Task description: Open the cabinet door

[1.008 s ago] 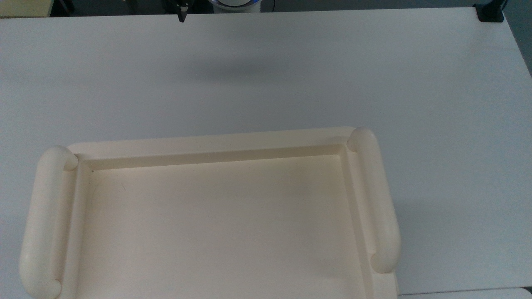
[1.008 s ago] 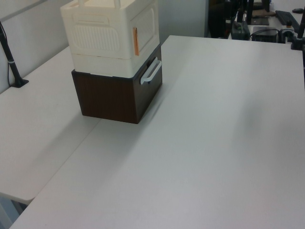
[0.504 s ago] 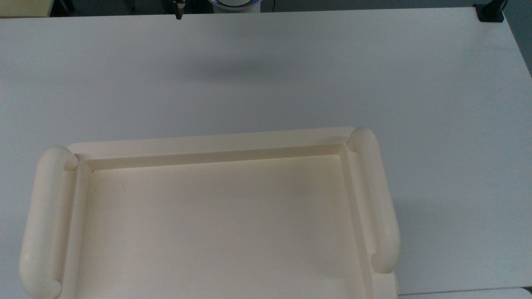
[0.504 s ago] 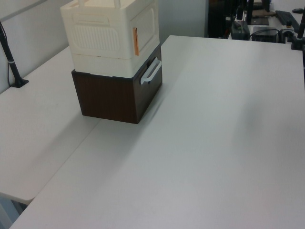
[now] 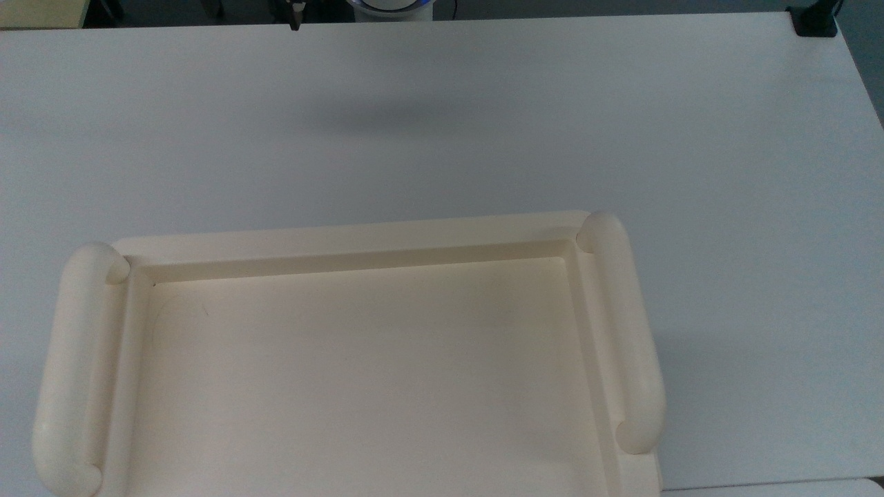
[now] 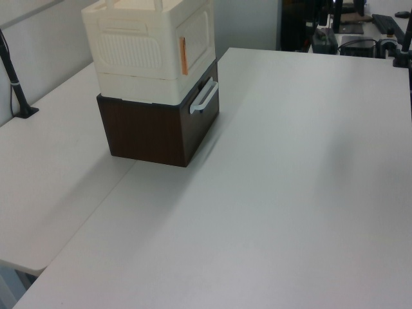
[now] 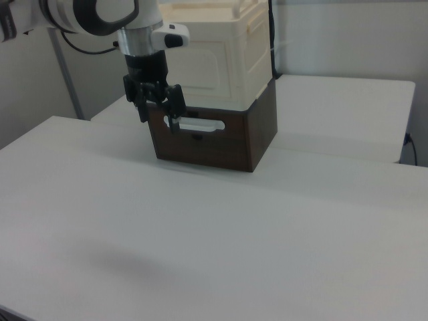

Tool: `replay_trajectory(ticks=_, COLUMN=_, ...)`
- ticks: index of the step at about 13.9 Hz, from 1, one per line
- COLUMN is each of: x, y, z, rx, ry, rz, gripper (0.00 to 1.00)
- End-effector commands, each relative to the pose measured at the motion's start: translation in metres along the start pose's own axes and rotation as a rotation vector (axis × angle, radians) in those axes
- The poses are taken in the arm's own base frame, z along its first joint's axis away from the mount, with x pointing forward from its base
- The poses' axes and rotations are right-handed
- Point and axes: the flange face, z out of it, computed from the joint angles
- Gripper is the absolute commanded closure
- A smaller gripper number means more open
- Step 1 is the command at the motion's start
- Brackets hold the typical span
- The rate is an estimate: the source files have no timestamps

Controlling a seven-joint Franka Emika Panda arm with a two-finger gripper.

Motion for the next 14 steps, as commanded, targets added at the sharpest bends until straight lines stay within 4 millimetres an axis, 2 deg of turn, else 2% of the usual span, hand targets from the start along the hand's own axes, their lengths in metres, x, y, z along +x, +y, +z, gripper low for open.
replay_trajectory(ticks=1, x=0.003, y=0.005, z=-0.004, rx=0.049, ry=0.029, rz=-0.012, gripper=0.0)
replay_trajectory(ticks=5, x=0.013, y=-0.001, z=-0.006, rx=0.093, ry=0.096, rz=-0.007, gripper=0.0)
replay_trajectory(ticks=6, x=0.018, y=-0.005, z=0.0, rx=0.088, ry=0.099, rz=-0.003, gripper=0.0)
replay_trajectory(ticks=9, x=0.044, y=-0.029, z=0.04, rx=0.05, ry=0.075, rz=-0.023, gripper=0.0)
replay_trajectory(ticks=11, x=0.051, y=-0.039, z=0.039, rx=0.051, ry=0.131, rz=-0.023, gripper=0.0)
replay_trajectory(ticks=14, x=0.051, y=-0.034, z=0.035, rx=0.053, ry=0.144, rz=-0.039, gripper=0.0)
